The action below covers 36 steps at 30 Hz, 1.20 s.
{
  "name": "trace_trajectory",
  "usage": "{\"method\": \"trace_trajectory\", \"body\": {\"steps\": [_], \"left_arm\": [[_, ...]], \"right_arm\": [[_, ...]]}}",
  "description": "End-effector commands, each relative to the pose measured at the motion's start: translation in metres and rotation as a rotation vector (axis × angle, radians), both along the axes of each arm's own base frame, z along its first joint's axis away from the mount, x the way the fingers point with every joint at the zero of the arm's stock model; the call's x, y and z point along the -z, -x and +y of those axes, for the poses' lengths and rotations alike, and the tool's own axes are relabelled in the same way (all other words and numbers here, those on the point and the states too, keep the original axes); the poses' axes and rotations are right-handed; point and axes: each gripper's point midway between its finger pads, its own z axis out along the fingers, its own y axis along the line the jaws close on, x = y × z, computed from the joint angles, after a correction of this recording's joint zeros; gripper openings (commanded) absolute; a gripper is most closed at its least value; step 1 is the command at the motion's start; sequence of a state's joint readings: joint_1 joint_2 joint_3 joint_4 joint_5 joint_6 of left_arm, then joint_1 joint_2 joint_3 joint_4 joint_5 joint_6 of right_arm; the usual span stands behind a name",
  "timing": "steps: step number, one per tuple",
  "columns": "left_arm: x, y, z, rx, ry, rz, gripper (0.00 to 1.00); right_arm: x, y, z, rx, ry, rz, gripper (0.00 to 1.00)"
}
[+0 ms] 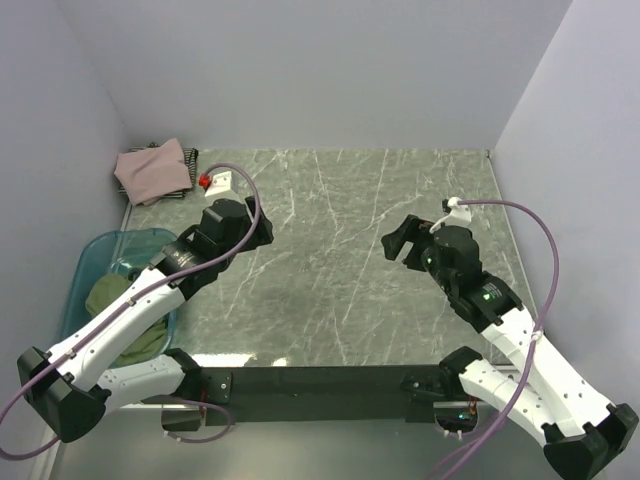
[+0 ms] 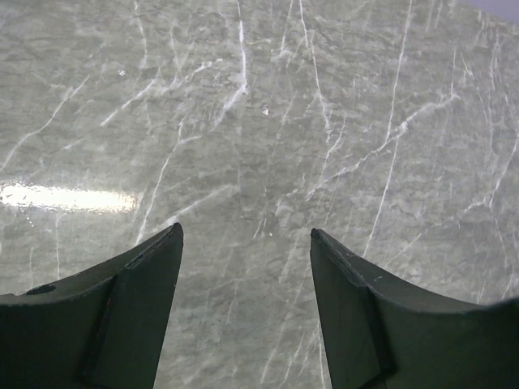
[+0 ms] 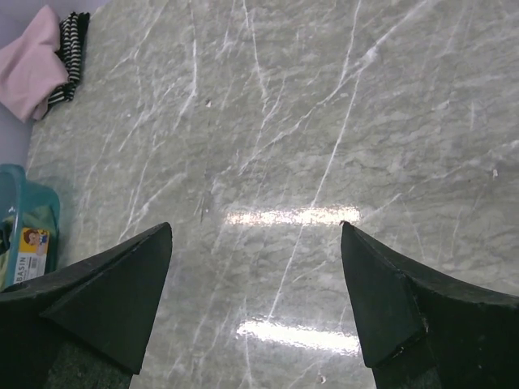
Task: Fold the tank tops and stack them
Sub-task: Grab the tank top from the pile
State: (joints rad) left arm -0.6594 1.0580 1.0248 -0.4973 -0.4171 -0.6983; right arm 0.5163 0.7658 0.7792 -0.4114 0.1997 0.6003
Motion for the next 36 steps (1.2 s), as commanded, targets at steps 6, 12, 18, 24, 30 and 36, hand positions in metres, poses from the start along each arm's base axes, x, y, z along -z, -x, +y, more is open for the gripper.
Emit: {"method": "trace_trajectory", "body": {"steps": [6,12,18,24,30,36], "left_arm": [[-0.029,-0.004,0.010,-0.074,0.051,-0.058,0.69],[-0.037,-0.006,0.044,-0.286,0.042,-0.045,0.65],[-0.018,-0.003,0.135,-0.714,0.104,0.108,0.72],[0.034,0.021,0.228,-1.069,0.090,0.284,0.77],[0.119,0.065,0.268,-1.347,0.163,0.516,0.80],[0.142,0.090,0.291,-1.493,0.113,0.551,0.82]], "right_arm": [[-0.023,-0.001,-0.011,0.030,0.030,-0.053,0.91],[-0.021,-0.004,-0.007,0.010,0.050,-0.041,0.91],[-0.013,-0.007,0.011,-0.067,0.036,-0.004,0.91],[0.005,-0.011,0.029,-0.142,0.038,0.054,0.91],[0.015,-0.009,0.032,-0.166,0.046,0.081,0.91],[0.028,-0.007,0.031,-0.175,0.063,0.108,0.91]]}}
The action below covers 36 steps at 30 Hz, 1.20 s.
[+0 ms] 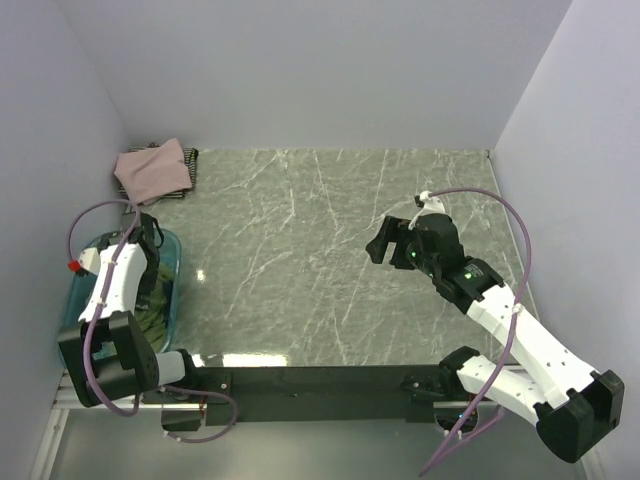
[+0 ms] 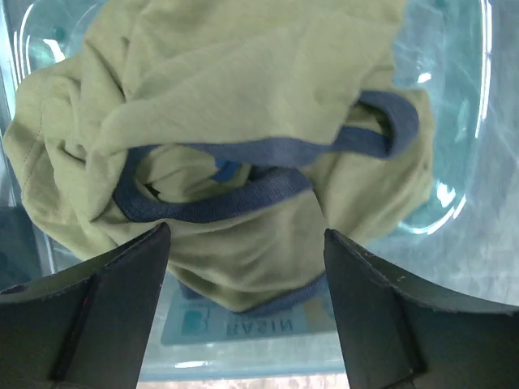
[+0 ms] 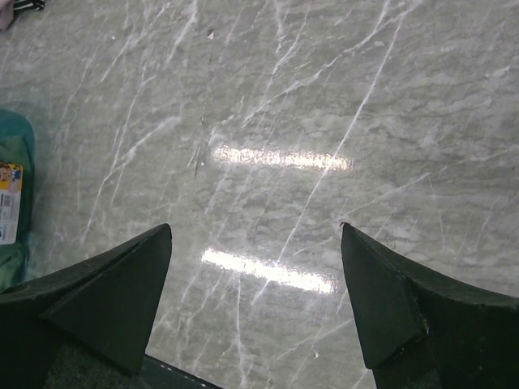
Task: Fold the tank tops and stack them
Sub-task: Grab the tank top from the pile
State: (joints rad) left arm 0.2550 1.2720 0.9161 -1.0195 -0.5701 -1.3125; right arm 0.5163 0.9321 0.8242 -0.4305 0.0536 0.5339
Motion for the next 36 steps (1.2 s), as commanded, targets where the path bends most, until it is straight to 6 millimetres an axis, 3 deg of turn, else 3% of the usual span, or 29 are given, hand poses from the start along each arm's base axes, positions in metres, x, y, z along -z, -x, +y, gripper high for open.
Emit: {"method": "trace_trajectory", "body": {"steps": [1,7,9,12,13,15,16,17,18,21,27,28,30,31,32,33,35,36], "left_arm": [[0.000,0.008,0.011,-0.087,-0.036,-0.034,0.82],[0.029,0.024,0.019,-0.144,0.018,0.017,0.82],[0.037,0.021,0.018,-0.140,0.042,0.007,0.81],[0.050,0.016,0.016,-0.118,0.082,0.011,0.72],[0.053,0.015,0.015,-0.104,0.095,0.012,0.67],[0.057,0.009,0.015,-0.049,0.118,0.015,0.42],[0.056,0.007,0.015,-0.040,0.125,0.010,0.25],[0.051,0.008,0.017,-0.041,0.114,0.005,0.01],[0.046,0.007,0.018,-0.029,0.106,-0.003,0.01],[0.008,-0.006,0.027,0.015,0.035,-0.102,0.01],[-0.127,-0.040,0.042,0.131,-0.158,-0.407,0.01],[-0.159,-0.047,0.043,0.154,-0.195,-0.481,0.01],[-0.186,-0.054,0.037,0.205,-0.207,-0.530,0.01],[-0.215,-0.065,0.030,0.251,-0.230,-0.586,0.01],[-0.229,-0.069,0.024,0.281,-0.244,-0.604,0.01],[-0.260,-0.078,0.011,0.335,-0.272,-0.663,0.01],[-0.284,-0.090,-0.004,0.393,-0.297,-0.696,0.01],[-0.313,-0.095,-0.022,0.439,-0.324,-0.757,0.01]], "right_arm": [[-0.003,-0.003,0.003,-0.020,-0.004,-0.029,0.91],[-0.002,-0.002,0.004,-0.027,-0.011,-0.028,0.91],[0.000,-0.001,0.006,-0.034,-0.016,-0.023,0.91],[0.002,0.000,0.007,-0.038,-0.023,-0.016,0.91],[0.002,0.000,0.008,-0.039,-0.027,-0.018,0.91],[0.004,0.000,0.008,-0.039,-0.027,-0.014,0.91],[0.005,0.000,0.007,-0.035,-0.025,-0.013,0.91],[0.005,0.000,0.007,-0.036,-0.023,-0.013,0.91],[0.004,0.000,0.007,-0.033,-0.026,-0.013,0.91],[0.002,0.001,0.007,-0.038,-0.028,-0.017,0.91],[-0.009,0.000,0.008,-0.036,-0.037,-0.032,0.91],[-0.011,-0.001,0.007,-0.032,-0.036,-0.037,0.91],[-0.012,-0.001,0.007,-0.031,-0.040,-0.039,0.91],[-0.012,-0.001,0.007,-0.032,-0.040,-0.037,0.91],[-0.013,-0.001,0.008,-0.033,-0.044,-0.039,0.91],[-0.013,-0.001,0.008,-0.034,-0.046,-0.037,0.91],[-0.015,-0.002,0.009,-0.035,-0.046,-0.037,0.91],[-0.017,-0.003,0.008,-0.031,-0.046,-0.041,0.91]]}}
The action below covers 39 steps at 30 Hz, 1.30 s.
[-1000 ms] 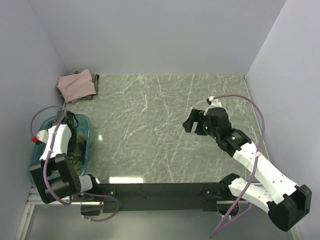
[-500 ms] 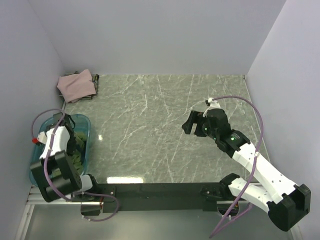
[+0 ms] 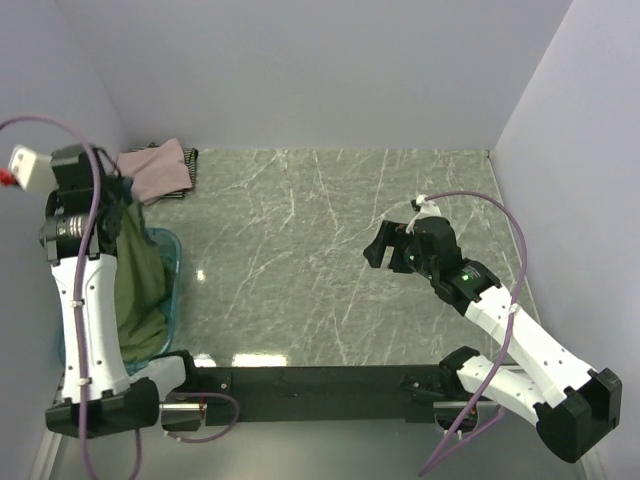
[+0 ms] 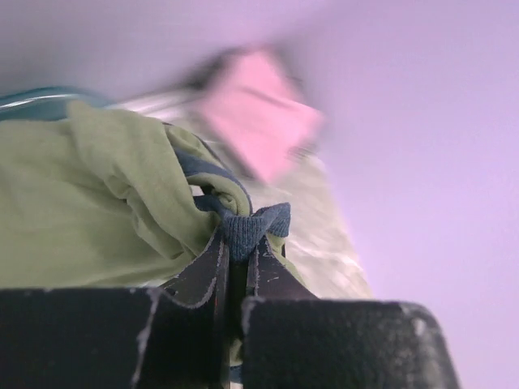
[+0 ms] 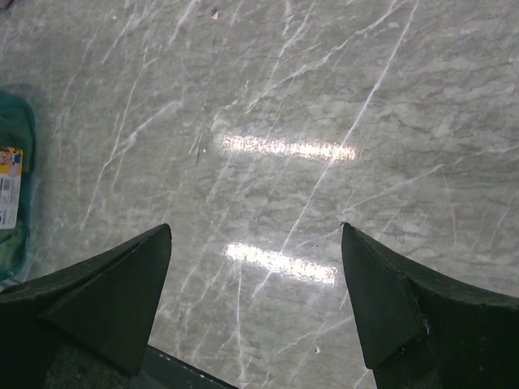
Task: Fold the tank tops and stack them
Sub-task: Grab the tank top from the pile, then move the tank top to the center of the board
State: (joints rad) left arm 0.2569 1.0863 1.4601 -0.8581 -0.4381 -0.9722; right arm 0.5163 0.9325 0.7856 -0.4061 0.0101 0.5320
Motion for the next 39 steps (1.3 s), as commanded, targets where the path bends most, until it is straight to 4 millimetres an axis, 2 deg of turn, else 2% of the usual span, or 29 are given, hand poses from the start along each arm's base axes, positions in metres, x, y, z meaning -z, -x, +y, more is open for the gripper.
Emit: {"method": "trace_trajectory", "body": {"steps": [1,3,4,5,6,7,8,9,10,11,12,13,16,17,18,20,23,24,26,27,29,30,32,33,34,35,36,38,39], "left_arm": [[-0.063,-0.018,-0.035,0.124,-0.105,-0.102,0.01],[-0.093,-0.029,-0.055,0.203,-0.156,-0.164,0.01],[-0.118,-0.037,-0.074,0.258,-0.174,-0.213,0.01],[-0.131,-0.040,-0.083,0.290,-0.204,-0.227,0.00],[-0.167,-0.036,-0.103,0.343,-0.220,-0.312,0.01],[-0.175,-0.046,-0.111,0.356,-0.241,-0.313,0.00],[-0.186,-0.047,-0.118,0.380,-0.279,-0.322,0.01],[-0.214,-0.040,-0.135,0.428,-0.289,-0.394,0.01],[-0.221,-0.049,-0.147,0.454,-0.306,-0.408,0.00],[-0.230,-0.048,-0.155,0.482,-0.345,-0.418,0.00],[-0.246,-0.043,-0.174,0.534,-0.356,-0.465,0.01],[-0.253,-0.049,-0.185,0.550,-0.372,-0.489,0.01],[-0.264,-0.051,-0.222,0.649,-0.421,-0.529,0.01],[-0.266,-0.050,-0.231,0.676,-0.461,-0.528,0.01],[-0.265,-0.048,-0.252,0.728,-0.473,-0.542,0.01],[-0.266,-0.051,-0.273,0.770,-0.506,-0.558,0.01],[-0.244,-0.059,-0.329,0.914,-0.499,-0.541,0.01],[-0.225,-0.061,-0.357,0.985,-0.498,-0.515,0.01],[-0.195,-0.069,-0.394,1.063,-0.462,-0.478,0.01],[-0.170,-0.070,-0.421,1.148,-0.441,-0.456,0.01],[-0.138,-0.075,-0.446,1.205,-0.368,-0.423,0.01],[-0.107,-0.080,-0.466,1.266,-0.349,-0.388,0.01],[-0.070,-0.086,-0.484,1.311,-0.310,-0.337,0.03],[-0.037,-0.093,-0.497,1.341,-0.303,-0.279,0.05],[-0.022,-0.092,-0.508,1.387,-0.283,-0.257,0.08],[-0.011,-0.095,-0.515,1.403,-0.283,-0.236,0.16],[0.007,-0.103,-0.519,1.403,-0.283,-0.188,0.39],[0.020,-0.110,-0.511,1.388,-0.280,-0.140,0.49],[0.013,-0.112,-0.501,1.362,-0.275,-0.150,0.73]], "right_arm": [[-0.030,-0.009,0.002,0.010,-0.033,-0.067,0.91],[-0.034,-0.011,0.001,0.017,-0.031,-0.078,0.91],[-0.037,-0.013,0.000,0.028,-0.029,-0.088,0.91],[-0.040,-0.014,0.000,0.029,-0.032,-0.097,0.92],[-0.043,-0.015,0.000,0.032,-0.035,-0.104,0.92],[-0.045,-0.016,0.000,0.036,-0.036,-0.111,0.92],[-0.049,-0.018,0.000,0.040,-0.039,-0.118,0.92],[-0.051,-0.019,0.000,0.043,-0.042,-0.123,0.92],[-0.054,-0.019,0.000,0.046,-0.044,-0.128,0.92],[-0.057,-0.021,0.000,0.053,-0.048,-0.134,0.92],[-0.059,-0.022,0.000,0.056,-0.050,-0.137,0.92],[-0.061,-0.023,-0.001,0.062,-0.050,-0.144,0.92],[-0.072,-0.026,-0.004,0.086,-0.052,-0.168,0.92],[-0.075,-0.028,-0.008,0.104,-0.048,-0.178,0.93],[-0.077,-0.028,-0.010,0.115,-0.046,-0.183,0.93],[-0.086,-0.028,-0.015,0.144,-0.053,-0.207,0.93],[-0.097,-0.027,-0.026,0.197,-0.067,-0.248,0.93],[-0.101,-0.027,-0.030,0.220,-0.069,-0.266,0.93],[-0.106,-0.025,-0.036,0.251,-0.094,-0.288,0.93],[-0.108,-0.024,-0.038,0.265,-0.100,-0.296,0.93],[-0.111,-0.022,-0.047,0.308,-0.104,-0.309,0.93],[-0.109,-0.022,-0.052,0.332,-0.091,-0.305,0.93],[-0.106,-0.019,-0.056,0.347,-0.087,-0.303,0.93],[-0.104,-0.018,-0.058,0.353,-0.083,-0.301,0.93],[-0.100,-0.018,-0.059,0.355,-0.082,-0.295,0.94],[-0.098,-0.017,-0.058,0.352,-0.079,-0.293,0.94],[-0.095,-0.017,-0.057,0.349,-0.079,-0.288,0.94],[-0.085,-0.018,-0.052,0.325,-0.071,-0.265,0.94],[-0.081,-0.018,-0.050,0.315,-0.070,-0.252,0.94]]}}
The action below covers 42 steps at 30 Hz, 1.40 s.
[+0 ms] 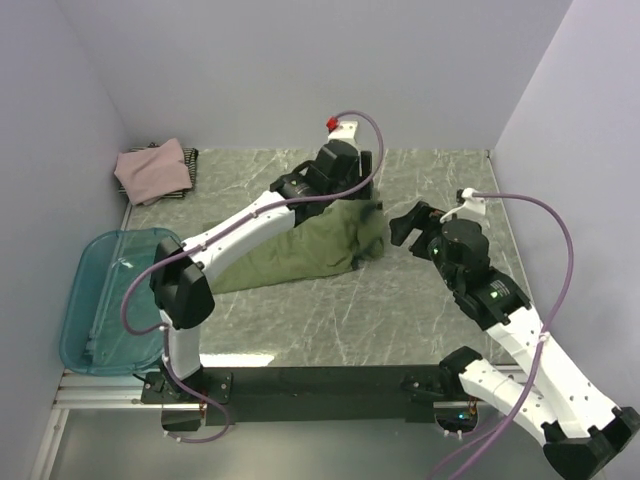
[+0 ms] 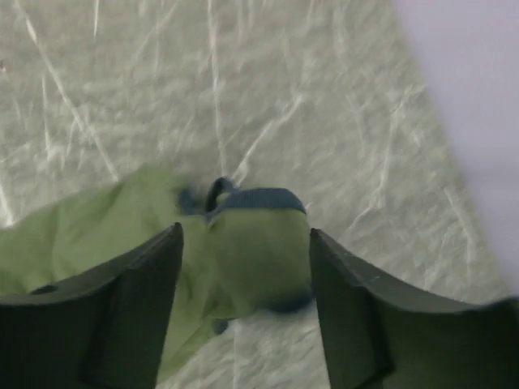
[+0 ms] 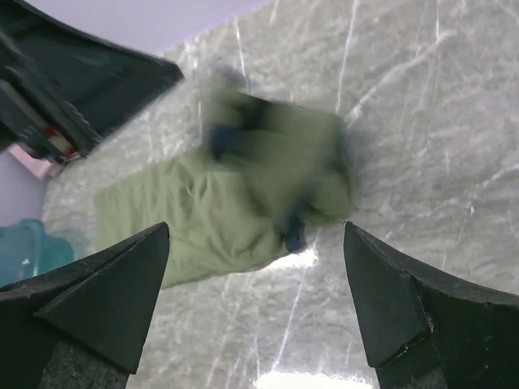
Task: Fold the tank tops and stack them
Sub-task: Move the tank top to the center of the board, then flatten the tank top out
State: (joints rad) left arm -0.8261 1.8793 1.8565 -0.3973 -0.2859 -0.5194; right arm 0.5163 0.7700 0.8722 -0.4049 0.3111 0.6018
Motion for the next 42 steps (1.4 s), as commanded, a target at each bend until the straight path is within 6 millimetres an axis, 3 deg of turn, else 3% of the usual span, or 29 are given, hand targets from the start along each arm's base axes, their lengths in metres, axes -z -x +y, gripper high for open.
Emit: {"method": "trace_trajectory", "body": {"steps": [1,2,3,4,5,6,7,8,9,10,11,12,14,19,25,32,35,37,38,39,40,41,42], "left_arm": [[-0.060,-0.004,0.020,-0.041,0.175,-0.057,0.75],[-0.047,-0.014,0.043,-0.092,0.164,-0.028,0.76],[-0.055,-0.014,0.063,-0.133,0.183,-0.025,0.76],[-0.049,-0.016,0.080,-0.199,0.209,0.016,0.76],[-0.014,-0.018,0.117,-0.315,0.143,0.088,0.74],[-0.016,-0.010,0.139,-0.371,0.156,0.099,0.72],[-0.005,-0.003,0.156,-0.442,0.179,0.139,0.71],[0.038,0.009,0.185,-0.536,0.110,0.212,0.69],[0.036,0.024,0.201,-0.580,0.141,0.213,0.65],[0.049,0.033,0.211,-0.638,0.176,0.248,0.65],[0.085,0.051,0.231,-0.697,0.127,0.317,0.65],[0.087,0.063,0.243,-0.734,0.148,0.328,0.61],[0.121,0.085,0.257,-0.798,0.141,0.409,0.59],[0.165,0.123,0.284,-0.915,0.077,0.518,0.59],[0.218,0.152,0.314,-1.024,0.005,0.648,0.59],[0.237,0.140,0.339,-1.096,-0.038,0.607,0.65],[0.249,0.128,0.344,-1.090,-0.066,0.598,0.70],[0.255,0.125,0.346,-1.075,-0.082,0.596,0.69],[0.256,0.122,0.346,-1.066,-0.084,0.590,0.57],[0.256,0.118,0.346,-1.059,-0.087,0.573,0.46],[0.254,0.115,0.345,-1.050,-0.085,0.565,0.35],[0.251,0.113,0.345,-1.042,-0.086,0.558,0.01],[0.245,0.111,0.345,-1.031,-0.087,0.540,0.01]], "right_arm": [[0.017,-0.005,0.002,0.007,0.005,0.033,0.94],[0.022,-0.005,0.010,-0.027,-0.004,0.044,0.94],[0.037,-0.005,0.013,-0.041,0.009,0.079,0.94],[0.045,-0.005,0.017,-0.058,0.005,0.097,0.94],[0.055,-0.003,0.024,-0.091,-0.001,0.122,0.94],[0.074,-0.003,0.028,-0.105,0.007,0.156,0.94],[0.084,-0.002,0.032,-0.113,0.005,0.174,0.94],[0.094,-0.002,0.035,-0.122,0.008,0.191,0.93],[0.114,0.000,0.043,-0.146,0.019,0.224,0.93],[0.124,0.001,0.047,-0.153,0.019,0.243,0.91],[0.133,0.002,0.050,-0.161,0.025,0.259,0.89],[0.141,0.003,0.058,-0.182,0.021,0.264,0.88],[0.162,0.002,0.067,-0.204,0.032,0.309,0.85],[0.186,-0.011,0.083,-0.202,0.043,0.348,0.84],[0.197,-0.034,0.094,-0.175,0.039,0.347,0.84],[0.205,-0.052,0.093,-0.112,0.037,0.340,0.79],[0.203,-0.059,0.094,-0.104,0.028,0.325,0.67],[0.202,-0.064,0.093,-0.093,0.036,0.322,0.49],[0.200,-0.065,0.093,-0.090,0.037,0.318,0.40],[0.196,-0.067,0.091,-0.081,0.043,0.313,0.20],[0.195,-0.067,0.089,-0.073,0.047,0.310,0.11],[0.193,-0.065,0.086,-0.069,0.059,0.315,0.03],[0.182,-0.065,0.083,-0.065,0.058,0.288,0.00]]}}
